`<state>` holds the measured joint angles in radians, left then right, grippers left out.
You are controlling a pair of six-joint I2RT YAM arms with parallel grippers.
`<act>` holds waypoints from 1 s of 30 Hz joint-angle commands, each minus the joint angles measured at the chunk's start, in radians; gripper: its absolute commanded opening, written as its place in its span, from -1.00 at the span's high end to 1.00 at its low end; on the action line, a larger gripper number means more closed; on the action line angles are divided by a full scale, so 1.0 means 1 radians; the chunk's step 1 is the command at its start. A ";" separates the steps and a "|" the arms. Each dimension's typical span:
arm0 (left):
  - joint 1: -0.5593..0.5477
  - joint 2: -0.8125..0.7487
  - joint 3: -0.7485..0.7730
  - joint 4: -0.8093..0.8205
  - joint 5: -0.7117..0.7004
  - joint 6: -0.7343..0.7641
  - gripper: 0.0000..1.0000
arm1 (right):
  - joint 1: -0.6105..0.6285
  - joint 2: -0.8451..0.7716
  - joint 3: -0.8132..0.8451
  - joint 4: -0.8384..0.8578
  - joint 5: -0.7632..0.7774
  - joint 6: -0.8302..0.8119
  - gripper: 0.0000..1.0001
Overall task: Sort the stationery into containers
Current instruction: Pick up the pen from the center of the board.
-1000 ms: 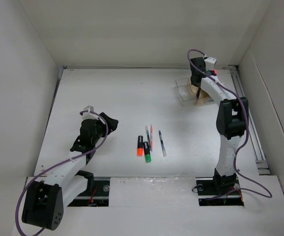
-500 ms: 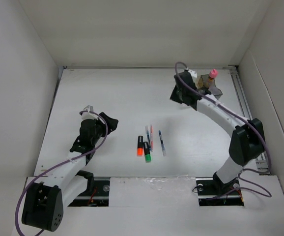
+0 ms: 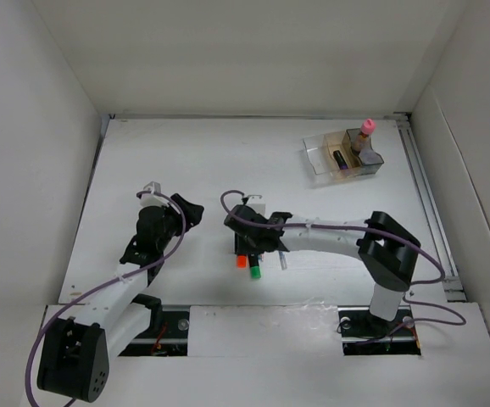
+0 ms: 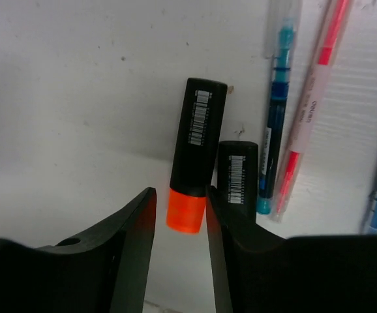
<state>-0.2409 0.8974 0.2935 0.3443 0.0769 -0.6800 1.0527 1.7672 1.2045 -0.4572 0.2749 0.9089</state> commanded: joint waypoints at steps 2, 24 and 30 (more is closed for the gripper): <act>-0.003 -0.041 -0.010 0.010 -0.003 0.028 -0.30 | 0.027 0.064 0.058 -0.031 0.066 0.085 0.13; -0.003 -0.032 -0.011 0.021 -0.031 0.028 -0.30 | 0.040 0.196 0.147 -0.046 0.174 0.100 0.78; -0.003 -0.023 -0.011 0.036 -0.016 0.028 -0.30 | -0.048 0.025 0.177 -0.034 0.205 -0.002 0.81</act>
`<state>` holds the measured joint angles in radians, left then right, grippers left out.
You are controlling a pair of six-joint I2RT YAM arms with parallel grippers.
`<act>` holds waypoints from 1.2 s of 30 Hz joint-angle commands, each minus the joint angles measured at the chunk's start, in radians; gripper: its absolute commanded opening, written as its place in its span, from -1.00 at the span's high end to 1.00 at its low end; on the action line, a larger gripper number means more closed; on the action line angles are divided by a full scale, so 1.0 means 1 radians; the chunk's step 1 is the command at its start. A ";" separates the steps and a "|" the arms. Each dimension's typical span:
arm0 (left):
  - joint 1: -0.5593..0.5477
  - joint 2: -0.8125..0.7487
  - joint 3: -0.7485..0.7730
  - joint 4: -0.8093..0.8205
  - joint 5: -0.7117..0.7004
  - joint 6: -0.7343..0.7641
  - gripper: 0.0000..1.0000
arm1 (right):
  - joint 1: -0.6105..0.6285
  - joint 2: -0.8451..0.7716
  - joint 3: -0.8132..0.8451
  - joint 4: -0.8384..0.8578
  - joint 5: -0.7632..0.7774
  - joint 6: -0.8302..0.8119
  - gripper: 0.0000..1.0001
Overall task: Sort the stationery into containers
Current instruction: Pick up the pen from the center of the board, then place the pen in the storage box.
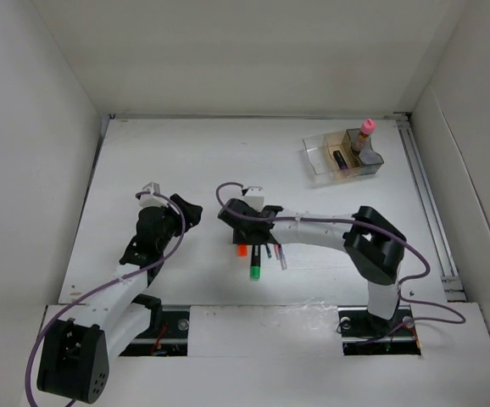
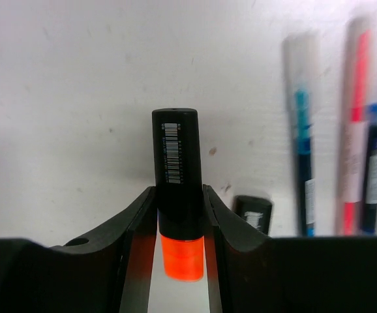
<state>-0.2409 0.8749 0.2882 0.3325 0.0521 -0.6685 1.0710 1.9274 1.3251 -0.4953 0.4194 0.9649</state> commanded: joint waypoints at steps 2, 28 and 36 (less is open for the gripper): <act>-0.003 0.010 -0.006 0.057 0.031 0.017 -0.30 | -0.182 -0.206 0.057 0.036 0.026 -0.109 0.81; -0.138 -0.020 0.028 0.091 0.155 0.018 -0.30 | -0.804 0.030 0.399 -0.054 0.495 -0.460 0.86; -0.158 -0.093 0.019 0.059 0.134 0.027 -0.30 | -0.792 0.059 0.379 0.032 0.584 -0.587 0.74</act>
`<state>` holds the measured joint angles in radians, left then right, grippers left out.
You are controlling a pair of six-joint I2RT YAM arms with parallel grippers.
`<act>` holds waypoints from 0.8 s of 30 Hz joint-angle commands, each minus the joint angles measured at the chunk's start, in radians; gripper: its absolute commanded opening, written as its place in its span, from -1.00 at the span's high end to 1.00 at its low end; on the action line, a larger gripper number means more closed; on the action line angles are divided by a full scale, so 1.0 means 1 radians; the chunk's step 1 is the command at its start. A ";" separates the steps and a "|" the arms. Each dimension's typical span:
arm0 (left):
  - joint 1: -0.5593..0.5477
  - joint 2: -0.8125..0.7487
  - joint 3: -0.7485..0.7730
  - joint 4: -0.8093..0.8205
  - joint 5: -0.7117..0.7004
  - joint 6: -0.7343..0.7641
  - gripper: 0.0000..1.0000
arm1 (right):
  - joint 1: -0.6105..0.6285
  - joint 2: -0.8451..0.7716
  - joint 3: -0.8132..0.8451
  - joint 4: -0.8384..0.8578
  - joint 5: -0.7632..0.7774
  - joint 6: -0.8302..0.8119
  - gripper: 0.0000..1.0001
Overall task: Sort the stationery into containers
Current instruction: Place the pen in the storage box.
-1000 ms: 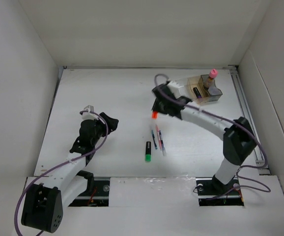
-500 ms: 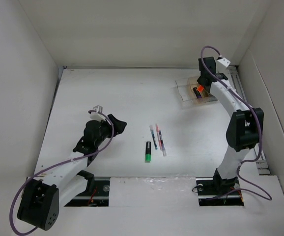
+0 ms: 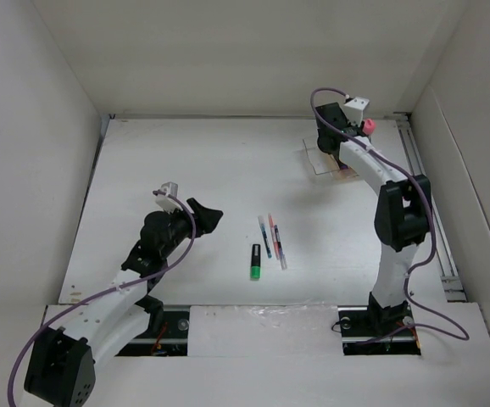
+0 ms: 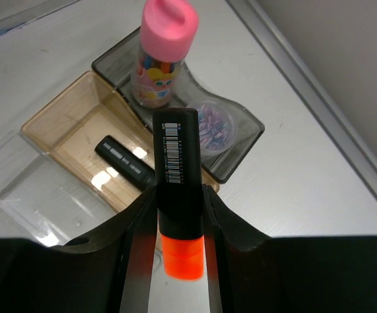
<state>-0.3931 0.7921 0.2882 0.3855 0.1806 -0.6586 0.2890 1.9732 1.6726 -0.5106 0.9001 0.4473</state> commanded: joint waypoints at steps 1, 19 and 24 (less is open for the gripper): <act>-0.006 -0.010 0.019 0.006 0.005 0.017 -0.30 | -0.010 0.022 0.032 0.064 0.120 -0.070 0.74; -0.006 0.010 0.028 0.000 0.017 0.017 -0.30 | 0.029 0.150 0.111 0.132 0.220 -0.128 0.64; -0.006 0.010 0.028 -0.010 0.008 0.027 -0.30 | 0.029 0.170 0.111 0.121 0.229 -0.117 0.48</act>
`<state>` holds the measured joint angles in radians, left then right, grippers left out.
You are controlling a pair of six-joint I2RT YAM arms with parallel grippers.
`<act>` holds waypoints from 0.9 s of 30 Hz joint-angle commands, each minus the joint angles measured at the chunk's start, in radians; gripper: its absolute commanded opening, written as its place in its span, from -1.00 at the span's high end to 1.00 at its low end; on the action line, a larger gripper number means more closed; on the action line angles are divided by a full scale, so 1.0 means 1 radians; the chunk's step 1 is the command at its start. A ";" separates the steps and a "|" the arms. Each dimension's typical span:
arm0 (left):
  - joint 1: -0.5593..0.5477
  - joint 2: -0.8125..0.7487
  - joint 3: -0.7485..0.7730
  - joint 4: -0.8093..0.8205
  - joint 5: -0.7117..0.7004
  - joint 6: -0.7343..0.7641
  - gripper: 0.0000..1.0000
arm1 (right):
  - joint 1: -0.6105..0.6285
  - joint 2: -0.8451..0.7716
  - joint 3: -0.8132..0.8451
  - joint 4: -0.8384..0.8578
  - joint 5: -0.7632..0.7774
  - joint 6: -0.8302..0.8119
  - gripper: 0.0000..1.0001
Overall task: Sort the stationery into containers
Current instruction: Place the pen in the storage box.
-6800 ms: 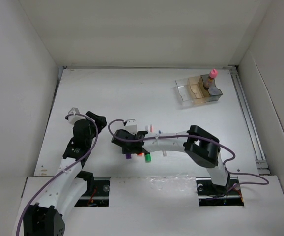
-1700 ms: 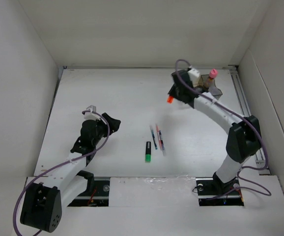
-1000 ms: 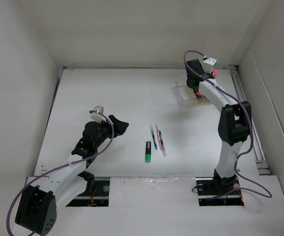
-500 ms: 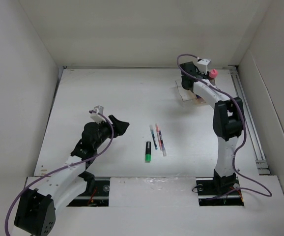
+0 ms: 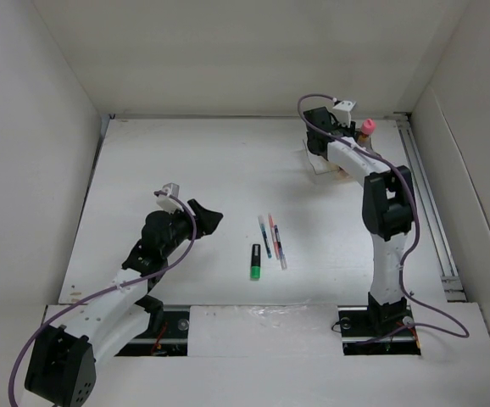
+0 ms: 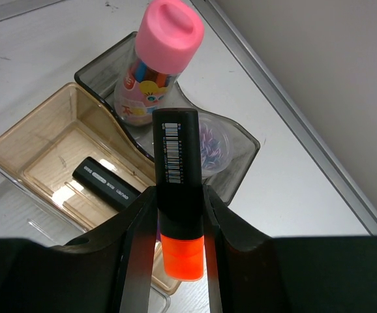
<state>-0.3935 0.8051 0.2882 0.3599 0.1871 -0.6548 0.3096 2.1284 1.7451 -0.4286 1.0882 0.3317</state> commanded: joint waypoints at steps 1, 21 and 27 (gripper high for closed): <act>-0.005 -0.003 0.028 0.016 0.002 0.023 -0.30 | 0.008 0.015 0.039 0.039 0.041 -0.002 0.41; -0.005 -0.063 0.028 -0.032 -0.029 0.032 -0.37 | 0.063 -0.044 0.129 -0.178 -0.017 0.230 -0.06; -0.005 -0.102 0.019 -0.042 -0.057 0.032 -0.37 | 0.221 -0.371 -0.143 -0.188 -0.381 0.444 1.00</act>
<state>-0.3935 0.7319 0.2886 0.3050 0.1505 -0.6395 0.4145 1.9831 1.7012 -0.5972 0.8951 0.6289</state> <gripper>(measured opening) 0.685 0.017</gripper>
